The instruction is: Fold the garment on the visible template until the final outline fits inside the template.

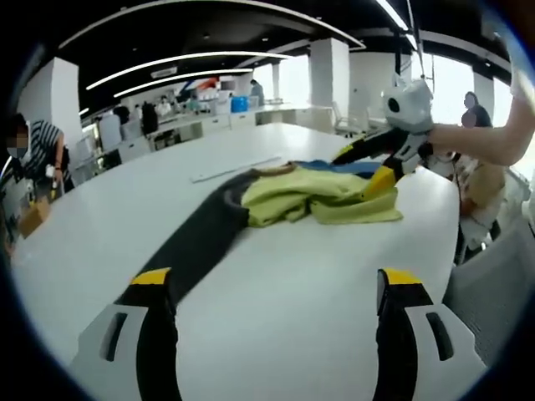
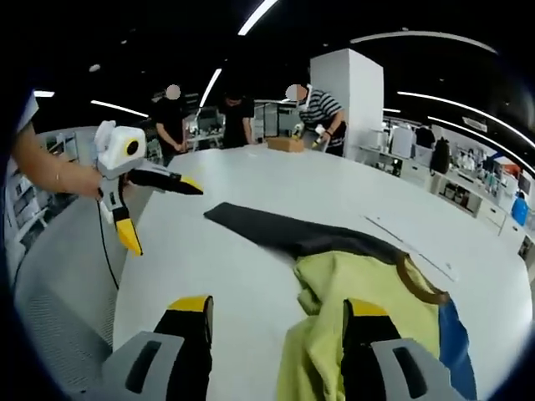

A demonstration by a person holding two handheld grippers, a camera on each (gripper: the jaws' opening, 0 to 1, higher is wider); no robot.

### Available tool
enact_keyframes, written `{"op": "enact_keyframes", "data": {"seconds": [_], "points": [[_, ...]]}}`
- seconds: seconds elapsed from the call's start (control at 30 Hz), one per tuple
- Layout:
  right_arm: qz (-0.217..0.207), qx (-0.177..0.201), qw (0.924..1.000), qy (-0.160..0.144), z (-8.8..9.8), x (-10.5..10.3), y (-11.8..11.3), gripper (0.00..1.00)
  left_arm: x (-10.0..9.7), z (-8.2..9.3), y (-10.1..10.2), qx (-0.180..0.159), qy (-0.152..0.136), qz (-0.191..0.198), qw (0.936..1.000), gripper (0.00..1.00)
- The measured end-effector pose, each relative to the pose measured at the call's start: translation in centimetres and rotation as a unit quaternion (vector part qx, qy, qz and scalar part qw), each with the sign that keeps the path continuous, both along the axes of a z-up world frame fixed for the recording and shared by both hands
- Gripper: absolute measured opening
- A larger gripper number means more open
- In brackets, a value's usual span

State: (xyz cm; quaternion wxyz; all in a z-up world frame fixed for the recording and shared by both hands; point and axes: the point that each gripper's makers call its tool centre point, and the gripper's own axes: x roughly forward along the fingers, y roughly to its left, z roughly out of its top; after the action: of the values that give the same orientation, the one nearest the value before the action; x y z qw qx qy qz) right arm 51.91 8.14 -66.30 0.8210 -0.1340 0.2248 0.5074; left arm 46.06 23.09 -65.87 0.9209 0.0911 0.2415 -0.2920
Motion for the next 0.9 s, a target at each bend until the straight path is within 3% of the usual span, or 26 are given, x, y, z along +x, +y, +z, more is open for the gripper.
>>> {"op": "enact_keyframes", "data": {"seconds": [0.17,0.27,0.5,0.6,0.9], "points": [[0.009,-0.003,0.9998,0.014,-0.8,-0.1,1.3,0.49,-0.4,-0.3,0.0,0.002,0.004,-0.005,1.0000,0.95],[0.007,0.008,0.9992,0.039,-1.4,-0.2,1.9,0.46,-0.5,-0.4,0.0,-0.002,0.005,-0.002,1.0000,0.95],[-0.010,-0.031,0.9971,0.069,-4.6,0.2,1.3,0.44,-0.6,-1.0,0.0,-0.004,0.011,-0.001,0.9999,0.94],[-0.025,-0.061,0.9958,0.064,-5.9,1.0,0.3,0.41,-0.3,-1.3,0.2,-0.013,0.015,0.006,0.9998,0.92],[-0.044,-0.094,0.9922,0.068,-8.1,1.8,-0.5,0.34,-0.7,-2.0,0.1,-0.012,0.024,0.009,0.9996,0.90]]}}
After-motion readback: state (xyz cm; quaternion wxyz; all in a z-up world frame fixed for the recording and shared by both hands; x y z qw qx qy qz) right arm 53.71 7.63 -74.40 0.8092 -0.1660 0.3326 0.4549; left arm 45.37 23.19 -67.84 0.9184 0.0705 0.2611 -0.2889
